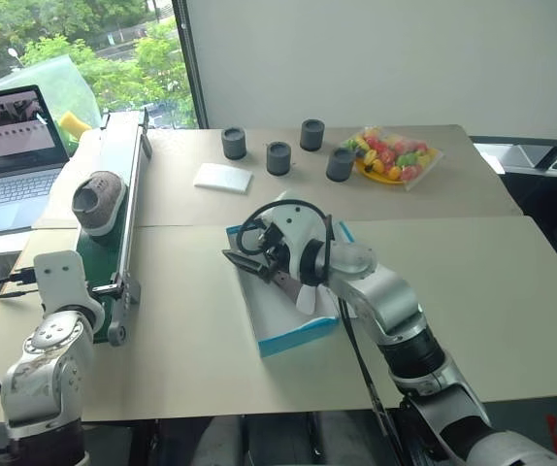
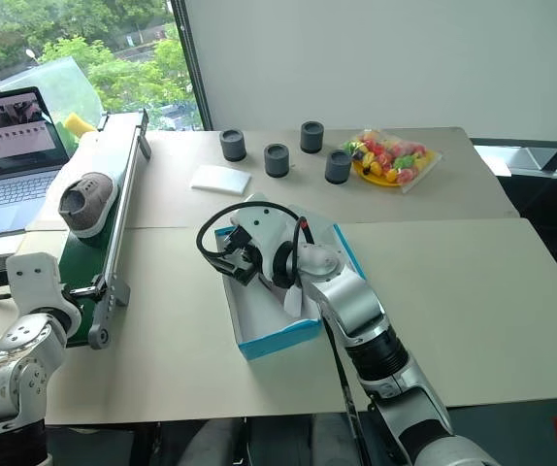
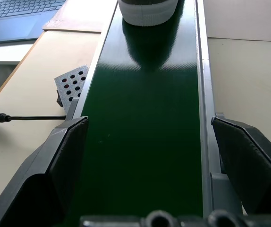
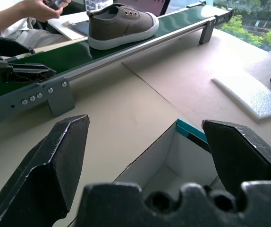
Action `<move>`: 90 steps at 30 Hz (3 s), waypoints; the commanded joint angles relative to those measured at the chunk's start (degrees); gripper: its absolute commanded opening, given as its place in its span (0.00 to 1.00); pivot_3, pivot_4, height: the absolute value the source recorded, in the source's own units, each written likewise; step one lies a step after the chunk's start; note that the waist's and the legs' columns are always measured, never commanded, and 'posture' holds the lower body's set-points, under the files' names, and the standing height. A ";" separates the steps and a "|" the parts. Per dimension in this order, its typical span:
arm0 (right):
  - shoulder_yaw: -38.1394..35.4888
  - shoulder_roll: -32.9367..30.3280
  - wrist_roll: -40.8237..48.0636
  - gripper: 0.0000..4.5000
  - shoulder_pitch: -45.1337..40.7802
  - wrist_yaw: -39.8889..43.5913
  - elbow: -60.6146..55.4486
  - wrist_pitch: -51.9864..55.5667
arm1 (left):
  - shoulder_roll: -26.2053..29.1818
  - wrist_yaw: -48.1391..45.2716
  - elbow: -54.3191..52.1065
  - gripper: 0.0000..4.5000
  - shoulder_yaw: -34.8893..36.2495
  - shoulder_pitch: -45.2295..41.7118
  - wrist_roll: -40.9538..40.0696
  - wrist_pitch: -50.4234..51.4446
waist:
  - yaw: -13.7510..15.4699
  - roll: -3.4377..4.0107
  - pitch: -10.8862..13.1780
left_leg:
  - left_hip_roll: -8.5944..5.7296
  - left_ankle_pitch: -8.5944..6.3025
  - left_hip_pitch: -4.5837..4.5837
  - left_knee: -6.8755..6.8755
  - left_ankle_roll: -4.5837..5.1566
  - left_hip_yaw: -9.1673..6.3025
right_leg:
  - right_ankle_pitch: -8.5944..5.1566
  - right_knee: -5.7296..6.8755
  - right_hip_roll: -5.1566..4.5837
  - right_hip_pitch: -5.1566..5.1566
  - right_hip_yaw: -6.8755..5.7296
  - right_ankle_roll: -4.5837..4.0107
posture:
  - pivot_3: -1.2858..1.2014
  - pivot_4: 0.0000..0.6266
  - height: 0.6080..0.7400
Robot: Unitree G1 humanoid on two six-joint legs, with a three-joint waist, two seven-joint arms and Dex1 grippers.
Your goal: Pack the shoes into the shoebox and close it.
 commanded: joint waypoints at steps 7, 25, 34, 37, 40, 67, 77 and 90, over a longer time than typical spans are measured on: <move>-1.57 0.28 0.43 1.00 0.10 -0.57 -2.95 0.47 | 0.22 -0.17 -0.15 0.99 1.54 -0.36 1.42 0.06 | 0.01 0.00 0.00 | 0.01 0.00 0.00 0.00 0.00 -0.02 | 0.00 0.00 -0.01 0.00 0.00 0.00 | 0.52 0.24 1.00; -3.97 1.37 1.12 1.00 -1.02 -1.33 -3.43 2.36 | -4.80 0.06 -0.35 0.66 6.13 -3.62 -2.60 4.10 | 0.39 -0.02 -0.02 | 0.00 0.00 0.18 0.00 0.00 0.00 | 0.00 0.11 -0.02 0.10 0.05 0.00 | 0.52 0.24 1.00; -5.52 2.74 1.60 1.00 -1.49 -2.16 -2.18 3.60 | 0.54 2.76 -10.62 0.63 -4.55 -4.95 13.93 -20.73 | 0.48 -0.44 -0.02 | 0.00 0.00 0.04 0.08 -0.03 0.03 | 0.01 0.13 0.02 0.01 0.03 -0.02 | 0.52 0.24 1.00; -9.89 5.88 4.57 1.00 -2.64 -4.19 -0.42 7.97 | -1.34 2.99 -11.82 0.63 -7.85 -4.95 15.43 -23.39 | 0.64 -0.38 -0.05 | 0.03 -0.03 -0.06 0.03 -0.11 -0.03 | 0.02 0.05 -0.08 -0.11 0.12 -0.03 | 0.52 0.24 1.00; -20.89 12.15 13.53 1.00 -5.56 -7.95 3.38 17.14 | -4.89 -0.24 -13.92 0.63 -12.28 -5.89 11.53 -22.68 | 0.59 -0.37 -0.06 | 0.04 -0.07 0.01 -0.01 -0.12 -0.06 | 0.03 -0.01 -0.11 -0.06 0.19 -0.01 | 0.52 0.24 1.00; -39.89 17.44 70.56 1.00 -9.47 -37.08 10.46 29.34 | -14.82 0.21 -16.44 0.63 -12.40 -10.92 -30.51 0.72 | -0.34 -0.28 -0.01 | 0.02 -0.22 -0.14 0.50 0.16 0.27 | 0.04 0.02 0.10 0.11 0.12 0.13 | 0.52 0.24 1.00; -31.92 13.60 67.36 1.00 -7.92 -36.31 8.91 29.19 | -13.96 0.49 -18.52 0.63 -18.36 -14.00 -29.48 0.83 | -0.22 -0.27 -0.01 | 0.01 -0.22 -0.19 0.49 0.16 0.27 | 0.03 -0.02 0.10 0.08 0.11 0.13 | 0.52 0.24 1.00; -30.72 12.63 61.49 1.00 -7.08 -33.91 11.90 26.61 | -14.37 0.56 -21.93 0.63 -20.28 -13.96 -31.59 1.73 | -0.14 -0.28 -0.01 | 0.01 -0.22 -0.19 0.49 0.16 0.27 | 0.03 -0.03 0.10 0.08 0.11 0.13 | 0.52 0.24 1.00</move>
